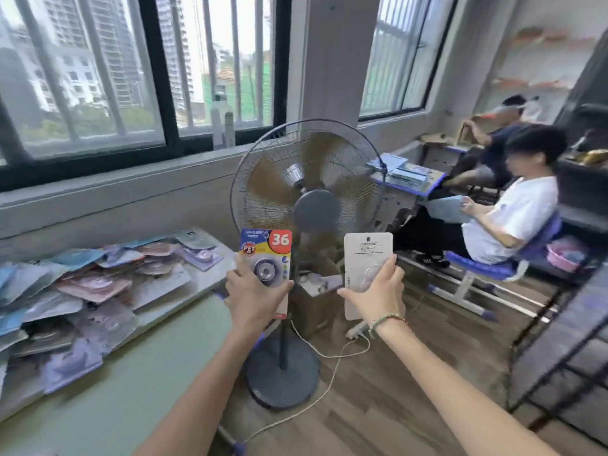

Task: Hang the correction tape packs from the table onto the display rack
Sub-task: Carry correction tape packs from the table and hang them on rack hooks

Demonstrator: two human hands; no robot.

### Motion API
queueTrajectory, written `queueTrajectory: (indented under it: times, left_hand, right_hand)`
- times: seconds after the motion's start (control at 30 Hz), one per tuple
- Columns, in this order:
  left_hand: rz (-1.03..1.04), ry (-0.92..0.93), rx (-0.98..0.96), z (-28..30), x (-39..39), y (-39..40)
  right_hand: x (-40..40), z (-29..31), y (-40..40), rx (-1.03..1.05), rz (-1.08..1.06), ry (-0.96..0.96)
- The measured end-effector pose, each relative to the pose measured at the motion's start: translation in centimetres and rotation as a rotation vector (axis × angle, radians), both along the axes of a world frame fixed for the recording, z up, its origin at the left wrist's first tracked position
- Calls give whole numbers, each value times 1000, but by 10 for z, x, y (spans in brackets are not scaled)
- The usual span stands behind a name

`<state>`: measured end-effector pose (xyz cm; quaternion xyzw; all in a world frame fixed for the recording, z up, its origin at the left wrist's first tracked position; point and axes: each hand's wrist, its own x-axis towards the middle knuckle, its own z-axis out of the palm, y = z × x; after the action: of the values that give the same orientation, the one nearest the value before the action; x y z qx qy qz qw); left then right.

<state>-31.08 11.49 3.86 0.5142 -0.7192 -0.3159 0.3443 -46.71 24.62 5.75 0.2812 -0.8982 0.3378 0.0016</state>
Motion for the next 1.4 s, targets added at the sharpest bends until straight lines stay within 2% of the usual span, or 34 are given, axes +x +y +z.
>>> queueTrajectory:
  times: [0.17,0.37,0.63,0.97,1.4]
  left_hand:
    - [-272,29,13,1,-85,67]
    - [-602,25,-32,18,-186,189]
    - [-873,52,-47,36,-301,355]
    - [-1086,142,-16,56,-430,585]
    - [-1153,145,-47,64,-571,750]
  right_hand:
    - [-41,5,109,-5,-276,4]
    - [-92,16,263,-22,-615,34]
    - [-152,23,442,-89,-913,45]
    - [-238,43,654,-52,-1069,58]
    - [-352,48,800,-49,-1142,56]
